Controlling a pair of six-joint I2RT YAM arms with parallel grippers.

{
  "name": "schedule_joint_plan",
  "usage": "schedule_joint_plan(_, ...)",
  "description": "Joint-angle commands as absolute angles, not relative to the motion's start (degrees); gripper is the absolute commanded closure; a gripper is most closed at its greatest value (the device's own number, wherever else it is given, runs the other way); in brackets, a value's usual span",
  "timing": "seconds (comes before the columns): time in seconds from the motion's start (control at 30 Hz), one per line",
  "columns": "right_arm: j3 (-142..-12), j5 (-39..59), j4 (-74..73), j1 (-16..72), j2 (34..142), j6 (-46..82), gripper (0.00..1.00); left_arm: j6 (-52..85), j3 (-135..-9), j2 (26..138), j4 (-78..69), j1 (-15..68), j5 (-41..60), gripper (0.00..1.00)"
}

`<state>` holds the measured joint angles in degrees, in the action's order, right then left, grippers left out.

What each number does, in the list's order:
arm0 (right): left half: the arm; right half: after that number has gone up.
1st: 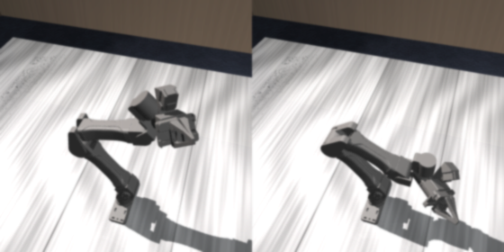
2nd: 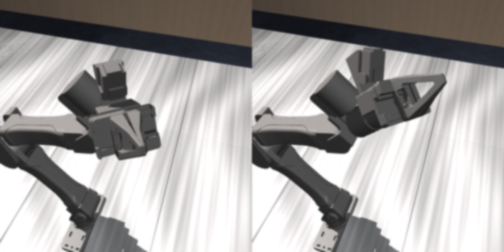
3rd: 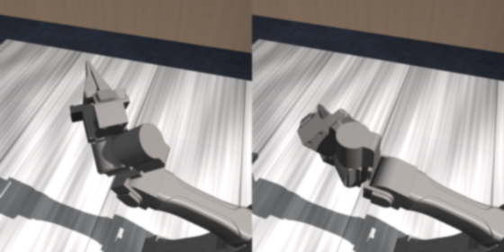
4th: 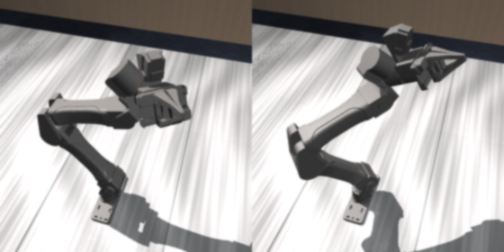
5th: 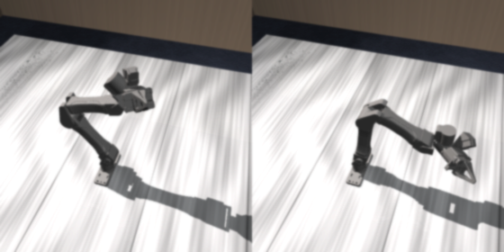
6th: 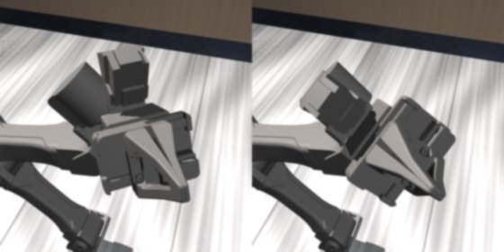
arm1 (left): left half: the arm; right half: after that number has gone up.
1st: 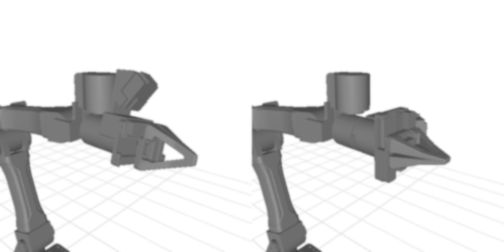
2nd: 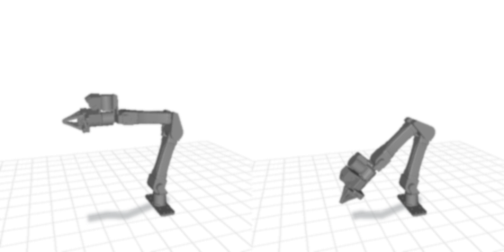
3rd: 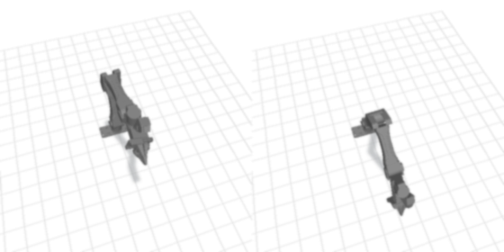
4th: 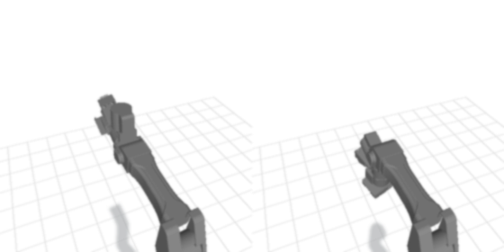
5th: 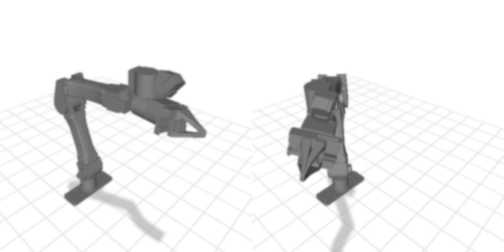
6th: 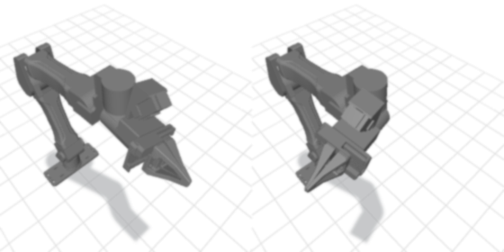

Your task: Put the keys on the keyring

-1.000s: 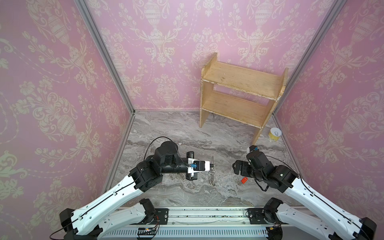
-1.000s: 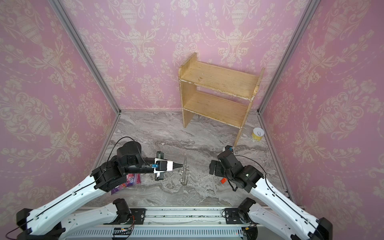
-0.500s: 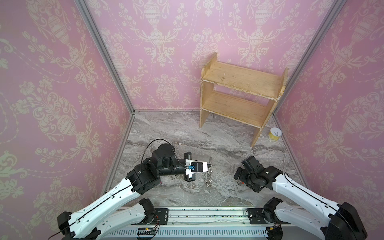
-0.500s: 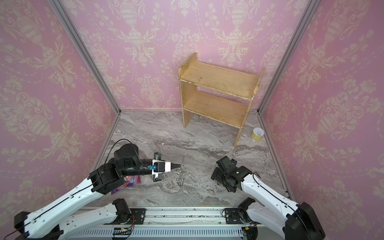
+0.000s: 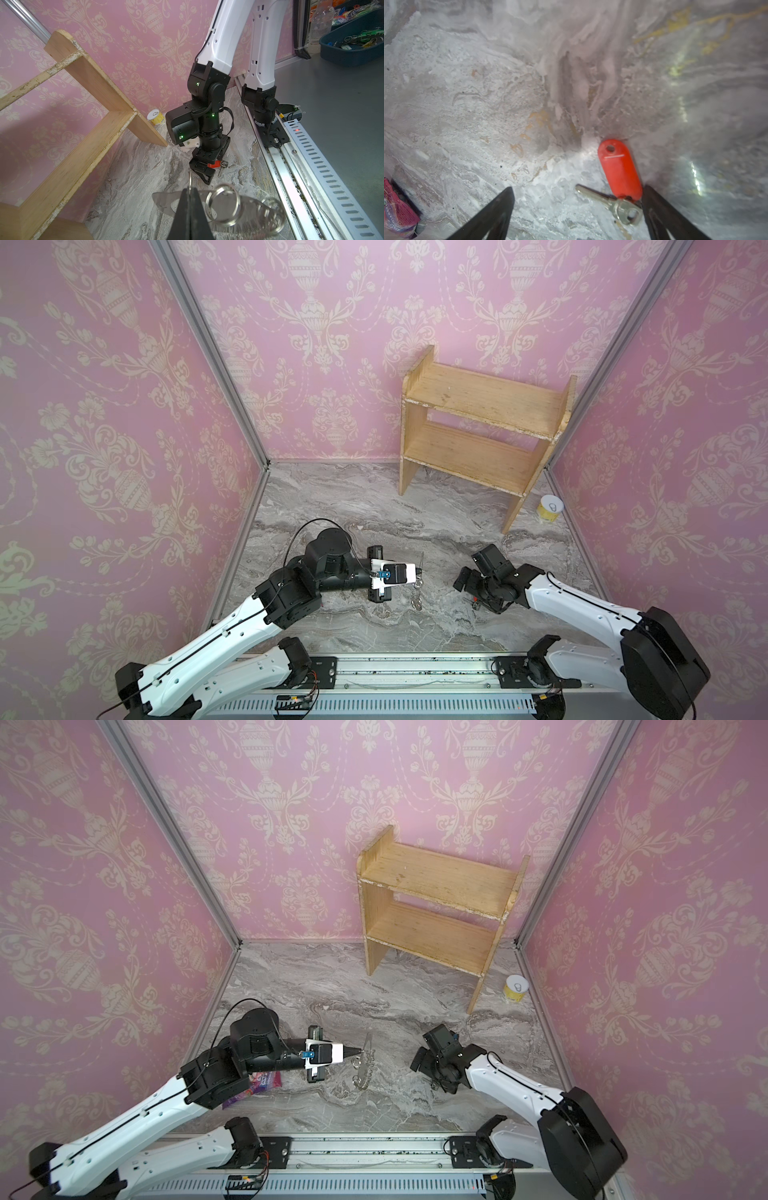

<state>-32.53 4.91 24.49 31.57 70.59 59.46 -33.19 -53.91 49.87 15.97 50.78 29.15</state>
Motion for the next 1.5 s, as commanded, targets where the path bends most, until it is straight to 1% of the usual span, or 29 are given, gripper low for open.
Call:
schedule_joint_plan(0.0,-33.68,8.72,22.85,31.62,74.63,55.37,0.04,-33.99,-53.26,48.76,14.92,50.36,27.99,1.0)
schedule_joint_plan(0.27,-39.38,12.76,22.06,33.18,80.57,50.27,0.05,-34.1,-53.26,48.27,15.55,50.36,27.42,1.0)
schedule_joint_plan(0.33,-43.24,9.5,27.45,34.12,80.86,46.16,0.06,-34.01,-53.22,48.25,15.56,50.36,27.51,1.0)
schedule_joint_plan(0.43,-48.12,2.07,37.41,34.51,78.23,40.54,0.06,-33.82,-53.23,47.91,15.73,50.36,27.69,1.0)
schedule_joint_plan(0.53,-51.6,-3.44,45.55,35.54,75.15,34.68,0.08,-33.65,-53.33,47.42,15.95,50.36,27.77,1.0)
schedule_joint_plan(0.63,-55.26,-8.01,53.25,38.07,74.67,26.88,0.13,-33.43,-53.21,46.96,16.23,50.41,27.91,1.0)
schedule_joint_plan(0.77,-62.7,-16.35,61.79,43.35,79.6,18.32,0.14,-32.96,-52.69,46.19,16.51,50.37,28.04,1.0)
schedule_joint_plan(0.9,-66.13,-17.49,64.57,45.86,85.8,9.31,0.18,-32.15,-52.21,44.33,16.71,50.36,28.1,1.0)
schedule_joint_plan(1.0,-65.18,-18.06,63.62,46.21,88.01,-0.51,0.22,-31.78,-52.11,43.06,17.51,50.36,28.38,1.0)
schedule_joint_plan(1.1,-64.31,-15.11,62.11,45.12,86.35,-7.66,0.23,-31.19,-52.11,42.16,17.59,50.36,29.11,1.0)
schedule_joint_plan(1.2,-59.92,-8.46,56.96,44.67,80.93,-14.92,0.23,-31.13,-52.2,41.26,18.1,50.36,29.15,1.0)
schedule_joint_plan(1.27,-57.09,-3.81,54.95,42.31,78.4,-18.72,0.23,-31.21,-52.15,40.44,18.33,50.36,29.01,1.0)
schedule_joint_plan(1.4,-54.07,3.83,55.85,35.88,78.13,-22.92,0.24,-31.13,-52.04,39.51,18.46,50.37,29.17,1.0)
schedule_joint_plan(1.47,-53.37,4.93,55.05,34.95,79.31,-24.38,0.24,-31.3,-51.87,39.2,18.34,50.36,29.14,1.0)
